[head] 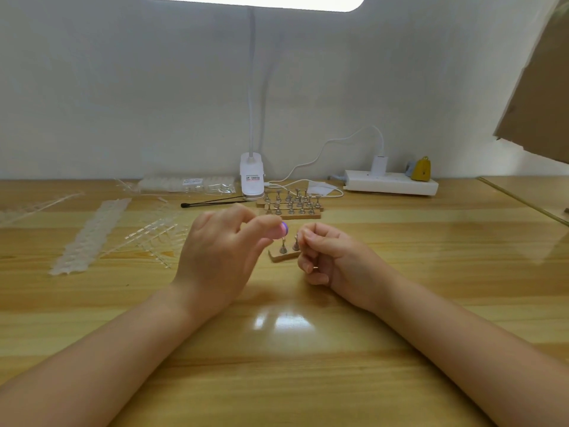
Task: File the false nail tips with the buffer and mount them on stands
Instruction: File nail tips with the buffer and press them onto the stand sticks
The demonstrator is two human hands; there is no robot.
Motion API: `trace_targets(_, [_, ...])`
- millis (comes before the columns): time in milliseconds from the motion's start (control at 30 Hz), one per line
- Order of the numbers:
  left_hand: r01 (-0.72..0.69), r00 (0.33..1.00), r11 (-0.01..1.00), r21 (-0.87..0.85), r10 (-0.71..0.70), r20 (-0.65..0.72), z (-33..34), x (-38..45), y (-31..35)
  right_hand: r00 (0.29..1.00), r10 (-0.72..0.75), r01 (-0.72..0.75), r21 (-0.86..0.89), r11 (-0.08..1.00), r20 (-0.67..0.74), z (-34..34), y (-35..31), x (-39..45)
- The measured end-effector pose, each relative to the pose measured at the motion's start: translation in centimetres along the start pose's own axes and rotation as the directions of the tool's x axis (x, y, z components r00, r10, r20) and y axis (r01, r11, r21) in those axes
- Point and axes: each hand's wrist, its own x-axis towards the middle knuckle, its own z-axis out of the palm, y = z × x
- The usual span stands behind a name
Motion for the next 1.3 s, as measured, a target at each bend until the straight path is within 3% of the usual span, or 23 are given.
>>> trace_targets(100, [-0.047,0.998,0.997,-0.067,0.044,-0.043,0.2,0.3,1.0,1.000,-0.016,0.017,-0.026,1.000,0.004,0.0,0.3,0.0])
trace_targets(167, [-0.064,0.998,0.996,-0.055,0.064,0.000,0.5,0.3,1.3,1.000,-0.020,0.021,-0.020,1.000,0.014,0.0,0.2,0.0])
trace_targets(300, [0.059,0.997,0.997,0.041,-0.061,0.040,0.5,0.0,0.2,0.999,-0.028,0.028,0.018,0.999,0.020,-0.1,0.1,0.0])
trace_targets(433, [0.006,1.000,0.995,-0.099,-0.007,-0.013,0.4,0.4,1.1,0.999,-0.031,0.031,-0.017,0.999,0.025,-0.1,0.4,0.0])
trace_targets(600, [0.066,0.995,0.998,0.001,-0.065,0.076,0.3,0.2,0.5,0.999,-0.035,0.035,0.001,0.999,0.028,-0.1,0.3,0.0])
trace_targets(700, [0.033,0.999,0.994,-0.109,-0.034,-0.013,0.2,0.4,0.9,0.999,-0.034,0.035,-0.023,0.999,0.021,-0.1,0.4,0.0])
trace_targets(767, [-0.024,1.000,0.988,-0.150,0.027,0.016,0.3,0.5,1.4,0.999,-0.026,0.026,-0.017,1.000,0.019,-0.2,0.3,0.0])
trace_targets(867, [0.031,0.996,0.996,-0.082,-0.024,0.090,0.1,0.3,0.8,1.000,-0.024,0.024,0.004,1.000,0.012,-0.1,0.2,0.0])
trace_targets(967, [0.072,0.997,0.994,-0.080,-0.070,0.028,0.0,0.3,0.4,0.999,-0.033,0.033,-0.015,0.999,0.008,0.0,0.3,0.0])
trace_targets(1100, [-0.088,0.996,0.995,-0.036,0.089,0.007,0.4,0.4,1.2,1.000,-0.023,0.024,-0.040,0.999,0.004,0.0,0.3,0.1])
trace_targets(1200, [-0.060,0.997,0.993,0.101,0.054,0.062,0.5,0.0,0.1,1.000,0.008,-0.008,-0.001,1.000,-0.011,-0.2,0.2,0.1])
trace_targets(1300, [-0.107,0.993,0.988,0.113,0.112,-0.038,0.6,0.1,0.1,1.000,0.006,-0.006,-0.003,1.000,-0.001,-0.1,0.2,0.1])
